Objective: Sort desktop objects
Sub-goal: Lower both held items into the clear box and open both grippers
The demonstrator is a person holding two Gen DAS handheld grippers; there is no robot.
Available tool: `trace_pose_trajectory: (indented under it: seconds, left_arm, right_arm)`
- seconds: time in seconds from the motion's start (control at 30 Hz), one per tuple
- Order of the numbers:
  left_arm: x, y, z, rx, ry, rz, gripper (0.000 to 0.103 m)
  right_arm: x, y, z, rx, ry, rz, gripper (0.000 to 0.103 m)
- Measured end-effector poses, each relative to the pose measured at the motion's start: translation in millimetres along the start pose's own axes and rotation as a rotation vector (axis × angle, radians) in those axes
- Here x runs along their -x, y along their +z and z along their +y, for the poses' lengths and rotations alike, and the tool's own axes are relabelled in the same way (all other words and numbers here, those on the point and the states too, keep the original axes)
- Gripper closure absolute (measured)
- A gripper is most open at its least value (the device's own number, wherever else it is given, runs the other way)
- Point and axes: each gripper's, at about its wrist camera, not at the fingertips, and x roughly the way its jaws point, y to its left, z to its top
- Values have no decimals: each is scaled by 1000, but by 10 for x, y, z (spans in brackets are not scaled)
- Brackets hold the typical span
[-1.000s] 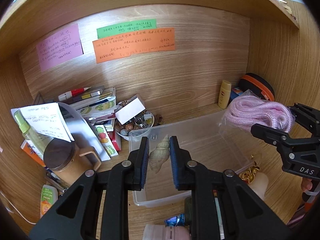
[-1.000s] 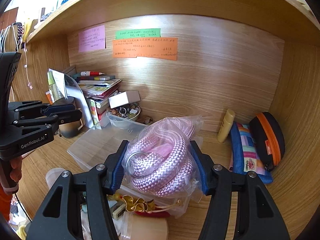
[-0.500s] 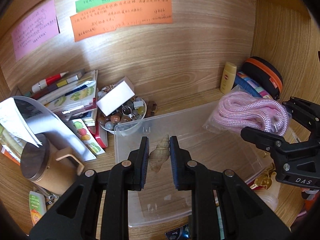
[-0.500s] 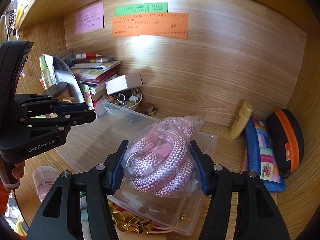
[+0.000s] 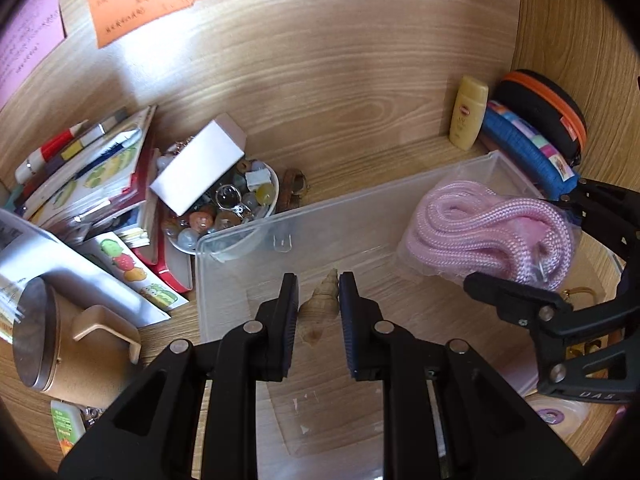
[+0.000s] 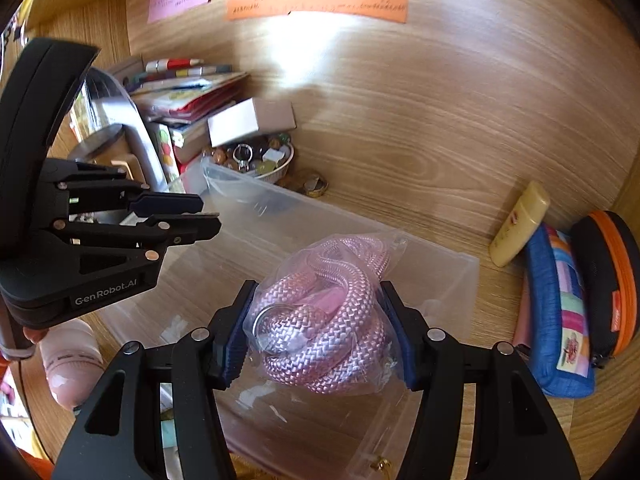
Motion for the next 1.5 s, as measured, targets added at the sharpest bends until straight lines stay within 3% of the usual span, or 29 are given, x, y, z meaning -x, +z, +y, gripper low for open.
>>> trace_pose_trajectory:
  seconds: [0.7,1.07,1.37,1.4,1.5]
  left_arm:
    - [-293,-37,-29,-15,-68,123,83]
    - [-419,-11,-45,-6,-87,169,83]
    - [-347,-19,-23,-10,-76,142,67]
    - [-323,-15,-26,-12,-64,133,61]
    - [-210,0,-21,-4,-69,100,59]
  right_arm:
    - [-305,-9,162,109,8,120,45]
    - [-360,-15,161,98,29,173,43]
    - [-290,-6,169,114,-5,159,42]
    - [-259,0,174,122,-14,153,40]
    - [-187,7,164,131,-36,136,33]
